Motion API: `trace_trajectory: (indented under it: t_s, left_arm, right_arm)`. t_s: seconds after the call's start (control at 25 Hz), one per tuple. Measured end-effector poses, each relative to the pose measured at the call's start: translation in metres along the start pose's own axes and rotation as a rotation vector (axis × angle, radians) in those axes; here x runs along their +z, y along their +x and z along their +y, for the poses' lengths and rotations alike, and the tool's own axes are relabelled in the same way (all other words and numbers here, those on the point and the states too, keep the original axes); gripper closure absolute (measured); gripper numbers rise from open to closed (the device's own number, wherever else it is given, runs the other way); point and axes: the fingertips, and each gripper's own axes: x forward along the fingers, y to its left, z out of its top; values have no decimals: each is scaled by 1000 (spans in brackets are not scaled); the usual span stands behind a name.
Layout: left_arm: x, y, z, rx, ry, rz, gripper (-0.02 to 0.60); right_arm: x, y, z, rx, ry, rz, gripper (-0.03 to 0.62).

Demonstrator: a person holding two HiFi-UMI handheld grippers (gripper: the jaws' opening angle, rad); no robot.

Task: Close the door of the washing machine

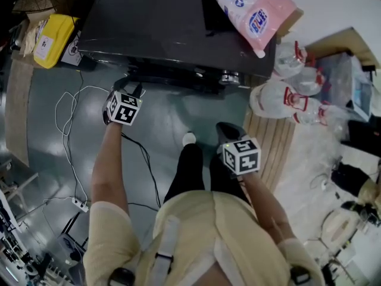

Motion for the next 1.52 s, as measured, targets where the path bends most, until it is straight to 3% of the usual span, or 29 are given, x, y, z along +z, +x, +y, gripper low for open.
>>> trace_trajectory:
  t_s: [0.16,0.4,0.68,1.04,1.52]
  left_arm:
    - [1,-7,-4,26,-74,-22,410]
    - [13,-24,-35,14,-60,-61,410]
    - [36,-60,-58,42,-175,-127,410]
    - [62,-129,-105,-12,-448,-224,413]
    - [83,-198,-165,-55,-661,-309,459]
  right_arm:
    - [5,-8,-6,-1,-15,-12,589]
    - [2,-24,-19,-5,-8,-26,589]
    - [3,-37,-31,13,-12,-51,589]
    - [12,-53,-45,44,4,-115,589]
    - [23,-77,-58,67,20,-198,589]
